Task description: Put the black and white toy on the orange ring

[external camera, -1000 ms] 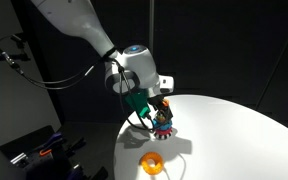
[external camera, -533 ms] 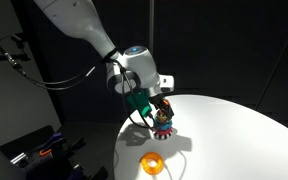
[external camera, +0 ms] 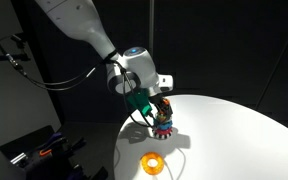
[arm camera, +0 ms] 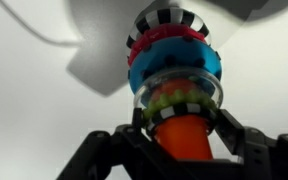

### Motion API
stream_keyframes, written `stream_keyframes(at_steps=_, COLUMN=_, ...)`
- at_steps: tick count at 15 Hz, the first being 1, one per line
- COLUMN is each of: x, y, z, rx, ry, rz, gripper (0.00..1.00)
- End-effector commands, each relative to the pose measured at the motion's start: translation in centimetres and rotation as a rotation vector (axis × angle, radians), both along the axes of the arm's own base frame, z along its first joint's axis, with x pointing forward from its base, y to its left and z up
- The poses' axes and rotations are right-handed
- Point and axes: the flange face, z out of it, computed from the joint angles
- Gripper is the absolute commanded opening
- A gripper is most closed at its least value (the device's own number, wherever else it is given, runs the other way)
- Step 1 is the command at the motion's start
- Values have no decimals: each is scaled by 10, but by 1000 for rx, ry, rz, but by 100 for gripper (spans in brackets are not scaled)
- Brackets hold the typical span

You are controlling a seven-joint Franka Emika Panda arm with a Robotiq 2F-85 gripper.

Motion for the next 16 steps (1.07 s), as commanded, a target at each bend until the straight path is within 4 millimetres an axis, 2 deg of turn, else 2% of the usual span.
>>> stream_keyframes(at_steps=1, x=5, y=-3, z=3, rx=-25, ry=-17, rz=7, gripper=49)
stream_keyframes(at_steps=8, x=2, y=-8, z=20, rx=-37, ry=-30, rz=-15, gripper=49)
stream_keyframes(at_steps=16, x=1, y=-9, z=55, rx=-37, ry=-73, rz=-38, gripper=49)
